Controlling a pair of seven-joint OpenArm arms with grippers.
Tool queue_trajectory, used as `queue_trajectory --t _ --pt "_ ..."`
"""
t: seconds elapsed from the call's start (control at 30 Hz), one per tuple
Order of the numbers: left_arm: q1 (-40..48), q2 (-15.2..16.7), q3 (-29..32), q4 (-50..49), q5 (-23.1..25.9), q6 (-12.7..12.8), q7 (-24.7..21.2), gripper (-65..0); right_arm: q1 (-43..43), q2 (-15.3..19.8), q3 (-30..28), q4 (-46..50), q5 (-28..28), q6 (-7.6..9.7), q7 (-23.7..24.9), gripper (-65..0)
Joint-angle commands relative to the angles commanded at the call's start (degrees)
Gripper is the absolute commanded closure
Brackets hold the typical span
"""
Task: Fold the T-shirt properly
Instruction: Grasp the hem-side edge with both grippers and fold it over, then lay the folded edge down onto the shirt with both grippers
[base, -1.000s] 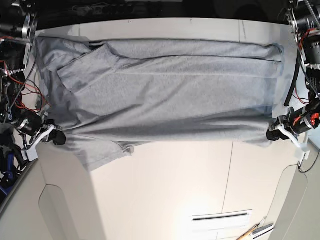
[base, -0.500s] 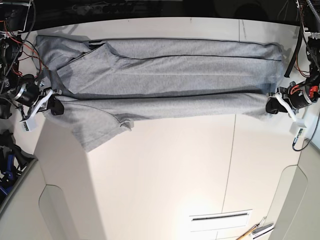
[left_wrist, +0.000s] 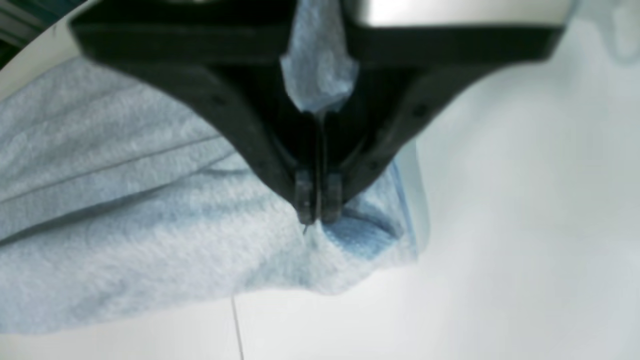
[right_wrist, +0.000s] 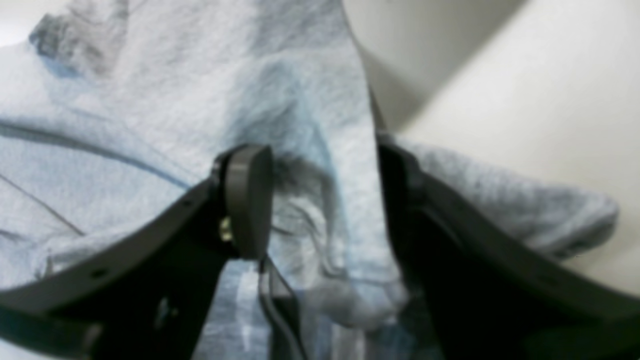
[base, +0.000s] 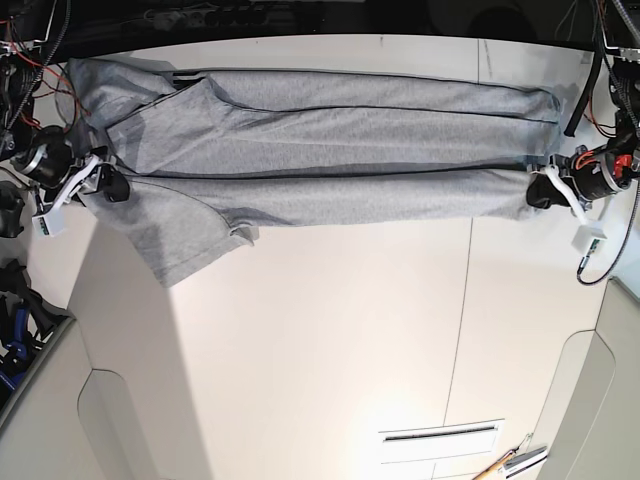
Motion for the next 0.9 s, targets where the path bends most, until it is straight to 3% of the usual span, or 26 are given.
queue_trajectory --t 0.1,0.23,0.4,0.5,0.63,0.73,0.9 --pt "0.02 0.00 0.00 0.00 0.00 0.00 0.00 0.0 0.46 -0.02 4.39 0.04 4.20 0.09 0.20 -32.1" --pt "0.00 -0.02 0.00 0.00 -0.02 0.00 -0.04 0.0 2.38 -0.31 8.63 0.02 4.59 0.07 2.89 -32.1" --pt "0.02 0.02 0.00 0.00 -0.31 0.00 -0.02 0.0 6.56 -2.51 8.44 -0.74 -2.16 0.02 6.71 -32.2" --pt "0.00 0.00 0.00 0.00 -1.29 0.00 -0.04 0.0 10.05 -3.96 5.90 -4.52 -3.93 0.02 7.17 -32.3" --pt "0.02 -0.02 0.00 0.00 -1.25 0.00 0.00 0.0 15.30 -4.09 -1.01 -15.96 -7.82 0.04 12.96 -35.0" --pt "0.02 0.00 0.00 0.00 -1.29 0.00 -0.02 0.0 18.27 -4.15 -6.19 -21.79 -7.80 0.07 12.98 -35.0" --pt "0.00 0.00 0.00 0.00 -1.29 0.00 -0.48 0.0 18.38 -4.98 -12.22 -22.58 -7.32 0.31 12.46 -34.9"
